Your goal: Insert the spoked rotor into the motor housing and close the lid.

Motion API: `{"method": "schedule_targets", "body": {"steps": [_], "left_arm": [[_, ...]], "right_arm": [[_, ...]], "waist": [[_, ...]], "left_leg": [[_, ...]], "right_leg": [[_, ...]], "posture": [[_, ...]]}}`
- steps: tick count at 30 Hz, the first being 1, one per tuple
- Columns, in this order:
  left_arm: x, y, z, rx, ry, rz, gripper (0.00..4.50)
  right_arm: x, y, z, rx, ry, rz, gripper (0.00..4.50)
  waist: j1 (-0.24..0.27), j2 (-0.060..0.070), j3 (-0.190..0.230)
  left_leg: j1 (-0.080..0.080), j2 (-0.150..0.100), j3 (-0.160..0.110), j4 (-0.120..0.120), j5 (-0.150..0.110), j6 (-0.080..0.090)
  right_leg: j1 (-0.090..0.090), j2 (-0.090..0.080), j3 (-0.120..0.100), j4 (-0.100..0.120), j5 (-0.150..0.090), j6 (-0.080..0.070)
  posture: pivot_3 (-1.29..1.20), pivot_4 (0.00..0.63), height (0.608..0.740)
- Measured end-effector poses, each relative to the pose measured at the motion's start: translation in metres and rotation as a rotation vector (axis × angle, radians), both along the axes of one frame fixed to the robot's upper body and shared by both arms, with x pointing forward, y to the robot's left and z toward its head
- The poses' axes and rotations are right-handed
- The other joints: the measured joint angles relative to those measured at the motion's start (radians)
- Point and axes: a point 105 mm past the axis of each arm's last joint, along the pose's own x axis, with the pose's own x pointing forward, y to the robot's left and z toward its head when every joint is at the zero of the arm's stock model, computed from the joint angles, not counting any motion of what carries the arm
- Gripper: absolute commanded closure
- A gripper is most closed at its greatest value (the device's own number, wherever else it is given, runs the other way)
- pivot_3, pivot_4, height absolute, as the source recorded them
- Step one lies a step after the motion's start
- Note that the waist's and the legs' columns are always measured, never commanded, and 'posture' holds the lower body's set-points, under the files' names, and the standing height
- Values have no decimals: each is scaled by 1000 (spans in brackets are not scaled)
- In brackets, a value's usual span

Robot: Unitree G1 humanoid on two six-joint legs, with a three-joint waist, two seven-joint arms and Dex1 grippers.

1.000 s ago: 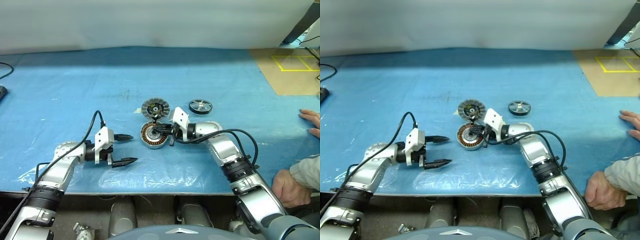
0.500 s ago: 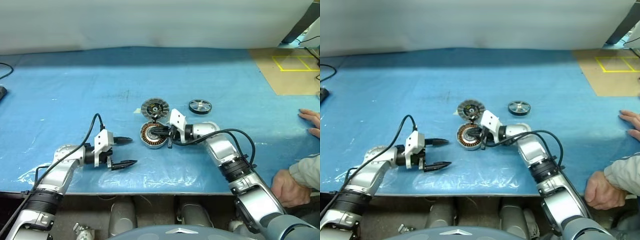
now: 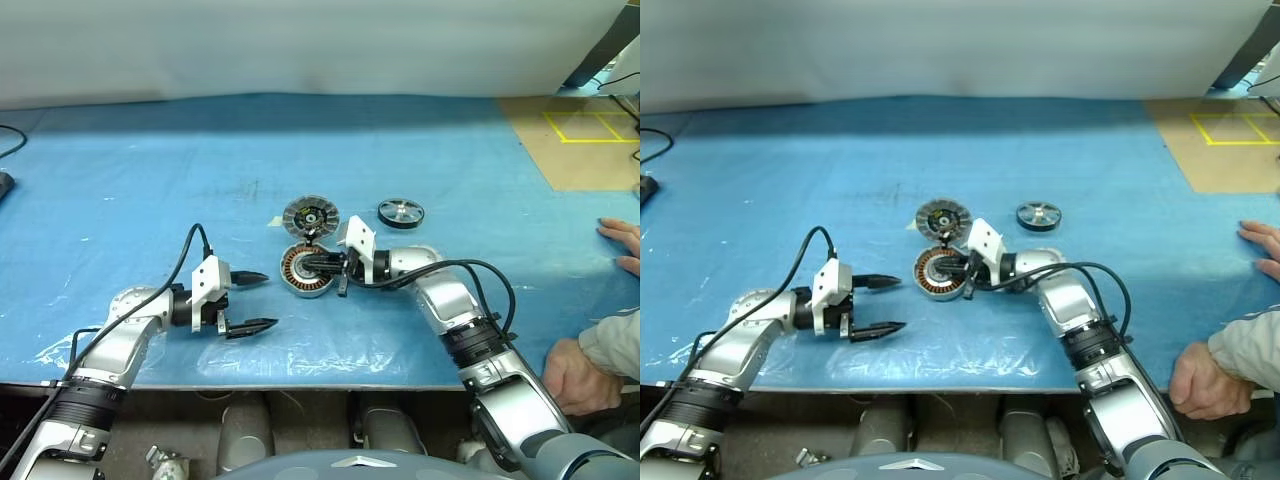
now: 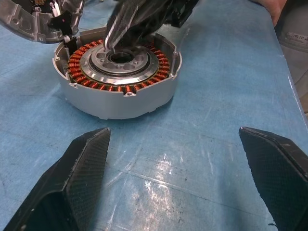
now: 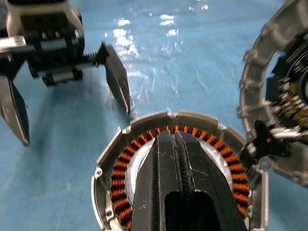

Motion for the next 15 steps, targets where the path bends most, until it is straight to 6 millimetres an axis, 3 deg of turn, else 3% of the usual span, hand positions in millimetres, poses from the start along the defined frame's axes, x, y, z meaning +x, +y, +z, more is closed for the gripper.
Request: {"method": "schedule_targets", "body": {"steps": [3, 9, 12, 15], "left_arm": [[1, -1, 2, 0, -7, -6, 0], [3, 0, 2, 0, -4, -12, 0], [5, 2, 0, -1, 5, -5, 0], [6, 3, -2, -4, 7, -5, 0]], "right_arm": [[1, -6, 8, 10, -20, -19, 4464], [1, -29, -2, -44, -9, -100, 4464], [9, -64, -2, -96, -25, -229, 4464], [21, -104, 11, -165, -80, -376, 3912]], "waist": [[1, 0, 0], [2, 0, 0], [3, 0, 0], [4, 0, 0]], "left_leg": [[0, 0, 0, 0, 0, 0], [0, 0, 0, 0, 0, 0], [-1, -1, 0, 0, 0, 0], [0, -1, 0, 0, 0, 0]], "right_leg": [[0, 0, 0, 0, 0, 0], [0, 0, 0, -1, 0, 0], [0, 0, 0, -1, 0, 0], [0, 0, 1, -1, 0, 0]], "posture": [[0, 150, 740], [0, 150, 740], [0, 150, 740], [0, 150, 740]]}}
